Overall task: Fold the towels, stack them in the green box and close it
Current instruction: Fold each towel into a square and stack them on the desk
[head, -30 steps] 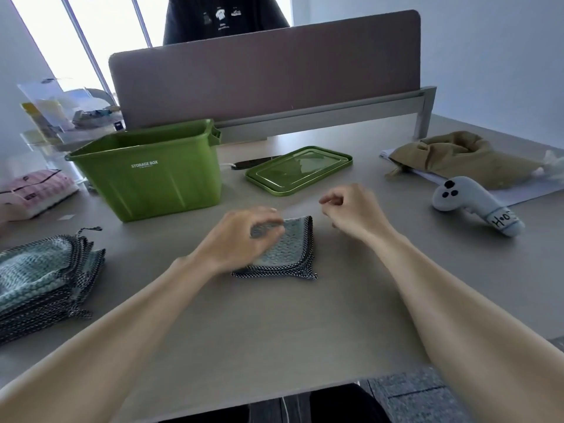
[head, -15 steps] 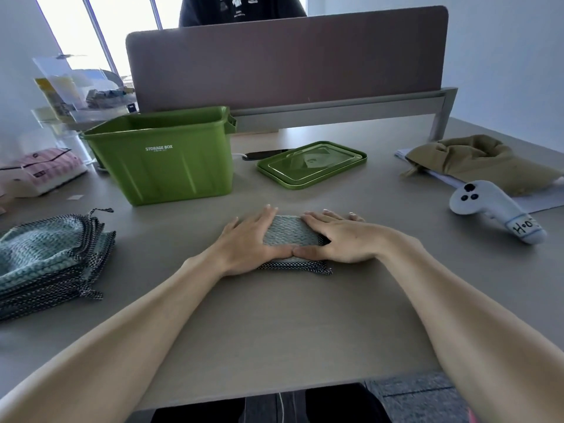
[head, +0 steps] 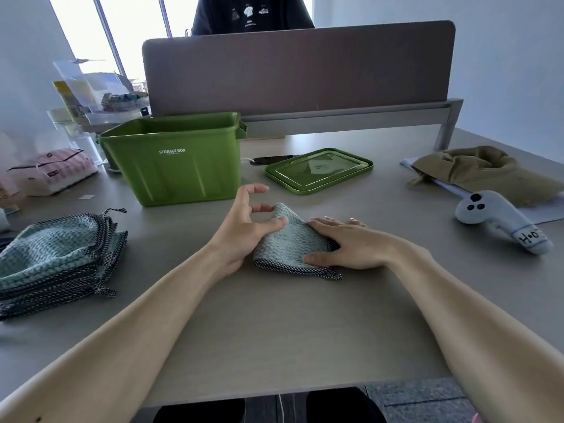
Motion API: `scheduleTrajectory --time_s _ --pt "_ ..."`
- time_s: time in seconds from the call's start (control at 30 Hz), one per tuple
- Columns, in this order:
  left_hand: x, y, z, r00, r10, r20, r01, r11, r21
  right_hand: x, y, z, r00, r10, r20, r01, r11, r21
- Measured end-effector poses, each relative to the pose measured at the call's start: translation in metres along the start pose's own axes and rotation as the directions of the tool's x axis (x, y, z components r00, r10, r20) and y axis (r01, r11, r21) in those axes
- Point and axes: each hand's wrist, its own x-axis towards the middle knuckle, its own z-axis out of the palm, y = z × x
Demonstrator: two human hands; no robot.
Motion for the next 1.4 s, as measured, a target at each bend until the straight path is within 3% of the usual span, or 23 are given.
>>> scheduleTrajectory --time_s 0.1,0.2,0.3,0.43,0.53,0.63,0.7,0.8,0.93,1.13,1.27,1.4 --pt "-0.001 0.000 0.000 0.997 -0.077 0.011 0.078 0.994 -0.076 0.001 0.001 0.001 0.999 -0.031 -0.033 0.032 0.999 0.024" --pt "-0.005 0.001 0.000 0.981 -0.151 0.125 0.157 0.987 -0.037 0.003 0.004 0.004 0.996 -0.043 -0.074 0.047 0.997 0.054" --pt "-0.010 0.002 -0.001 0.972 -0.147 0.182 0.132 0.987 0.094 0.005 0.005 0.006 0.993 -0.040 -0.107 0.051 0.993 0.102" --pt "-0.016 0.006 -0.006 0.981 -0.048 0.189 0.028 0.994 0.107 0.006 -0.005 0.007 0.979 -0.003 -0.202 0.079 0.926 0.369" --pt "-0.024 0.013 -0.022 0.984 0.026 0.177 -0.029 0.999 0.017 0.010 -0.016 0.007 0.955 0.140 -0.262 0.066 0.762 0.645" --pt "-0.037 0.020 -0.043 0.987 0.053 0.153 -0.048 0.998 -0.037 0.017 -0.035 0.008 0.963 0.148 -0.227 0.135 0.462 0.877" --pt "-0.047 0.027 -0.060 0.991 0.061 0.120 -0.055 0.997 -0.051 0.021 -0.059 0.008 0.970 0.092 -0.227 0.192 0.292 0.937" --pt "-0.059 0.038 -0.092 0.997 0.069 0.034 -0.068 0.997 -0.028 0.034 -0.103 0.005 0.965 0.109 -0.240 0.216 0.195 0.957" --pt "-0.078 0.050 -0.150 0.987 0.095 -0.129 -0.085 0.993 0.076 0.060 -0.165 -0.003 0.937 0.130 -0.323 0.280 0.272 0.921" --pt "-0.113 0.072 -0.231 0.947 0.057 -0.316 -0.015 0.991 0.132 0.104 -0.253 -0.010 0.927 0.007 -0.376 0.334 0.445 0.831" --pt "-0.120 0.068 -0.269 0.936 -0.037 -0.350 0.090 0.987 0.135 0.131 -0.287 -0.002 0.921 -0.027 -0.389 0.344 0.527 0.777" --pt "-0.117 0.057 -0.289 0.923 -0.138 -0.359 0.197 0.971 0.134 0.150 -0.299 0.013 0.948 -0.044 -0.317 0.279 0.597 0.752"
